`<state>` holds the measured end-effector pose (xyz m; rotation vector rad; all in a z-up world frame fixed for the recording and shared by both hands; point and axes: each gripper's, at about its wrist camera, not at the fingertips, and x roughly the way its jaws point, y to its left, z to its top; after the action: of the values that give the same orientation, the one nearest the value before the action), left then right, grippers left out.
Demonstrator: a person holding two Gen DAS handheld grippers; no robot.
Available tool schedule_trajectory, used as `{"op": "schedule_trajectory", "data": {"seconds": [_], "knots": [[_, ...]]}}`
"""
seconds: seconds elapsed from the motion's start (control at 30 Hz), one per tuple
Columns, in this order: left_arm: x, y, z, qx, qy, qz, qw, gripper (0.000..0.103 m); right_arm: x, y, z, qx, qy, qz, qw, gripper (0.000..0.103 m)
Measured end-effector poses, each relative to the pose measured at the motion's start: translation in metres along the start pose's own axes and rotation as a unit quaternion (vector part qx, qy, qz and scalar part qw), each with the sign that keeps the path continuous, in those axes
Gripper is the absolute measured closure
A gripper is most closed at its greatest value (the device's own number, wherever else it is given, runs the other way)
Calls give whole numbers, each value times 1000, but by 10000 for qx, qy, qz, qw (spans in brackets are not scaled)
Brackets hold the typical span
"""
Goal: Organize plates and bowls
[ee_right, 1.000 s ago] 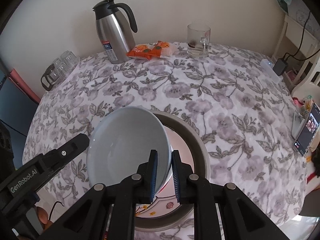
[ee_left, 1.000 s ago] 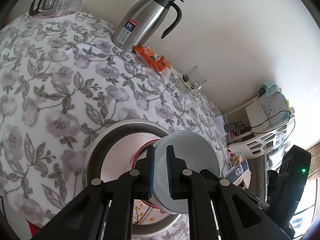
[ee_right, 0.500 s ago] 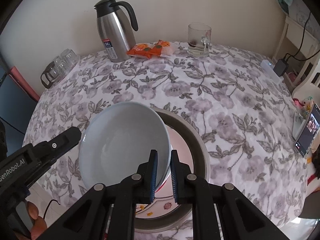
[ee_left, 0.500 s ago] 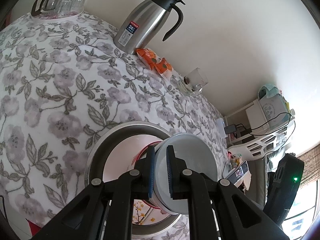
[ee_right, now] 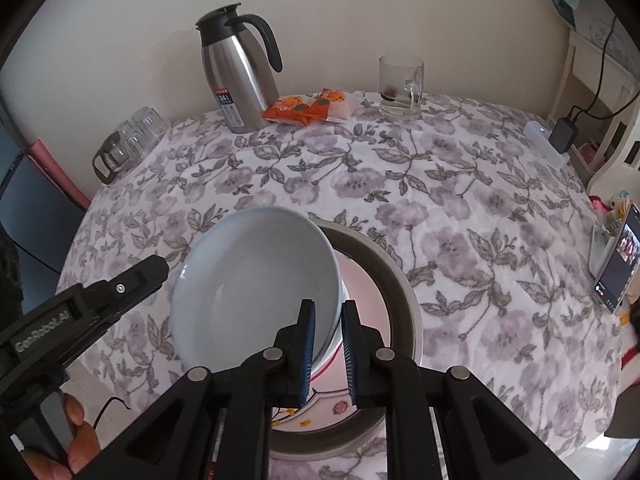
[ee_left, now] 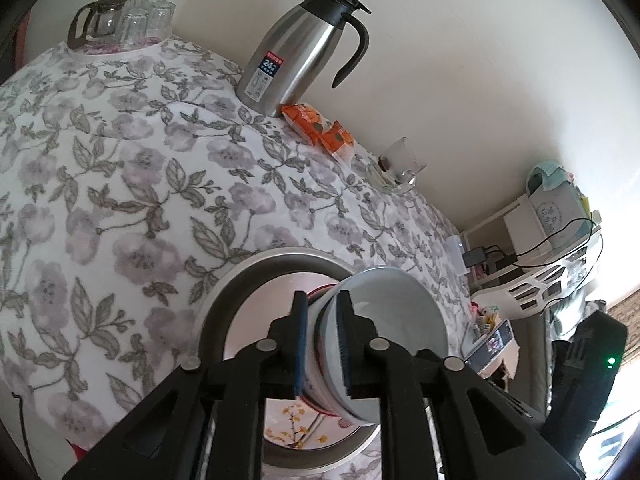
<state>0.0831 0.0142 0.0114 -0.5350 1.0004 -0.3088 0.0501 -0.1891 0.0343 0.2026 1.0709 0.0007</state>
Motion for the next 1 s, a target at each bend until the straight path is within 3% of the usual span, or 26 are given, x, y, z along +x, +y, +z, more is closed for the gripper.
{"op": "schedule_trajectory", "data": {"seconds": [0.03, 0.17, 0.23, 0.3, 0.33, 0.4, 0.6, 0.7, 0.93, 1.0], "knots": [[-2, 1, -1, 19, -23, 53, 10000, 74, -3, 0, -1, 0, -33, 30, 10000, 88], [-12, 3, -4, 181, -173, 346, 9991, 63, -17, 0, -8, -33, -204, 123, 9997, 88], [-16, 4, -7, 265, -220, 519, 9981, 47, -22, 0, -12, -60, -269, 121, 9995, 83], [-18, 8, -11, 327, -196, 749, 9965, 38, -25, -1, -17, -68, -308, 91, 9995, 75], [-17, 10, -13, 365, -163, 837, 9957, 37, -26, -2, -18, -78, -313, 62, 9995, 73], [-16, 12, -17, 439, -93, 955, 9944, 37, -27, -3, -22, -89, -317, 15, 9995, 57], [-18, 14, -29, 685, -56, 1285, 9893, 29, -35, -13, -29, -15, -395, -54, 9992, 48], [-21, 12, -32, 810, -138, 1396, 9868, 15, -38, -16, -32, 8, -411, -47, 9991, 40], [-27, 10, -43, 1084, -219, 1667, 9798, 11, -37, -23, -42, 107, -487, -75, 9987, 26], [-28, 11, -46, 1147, -201, 1773, 9772, 10, -35, -26, -46, 128, -489, -101, 9987, 17]]}}
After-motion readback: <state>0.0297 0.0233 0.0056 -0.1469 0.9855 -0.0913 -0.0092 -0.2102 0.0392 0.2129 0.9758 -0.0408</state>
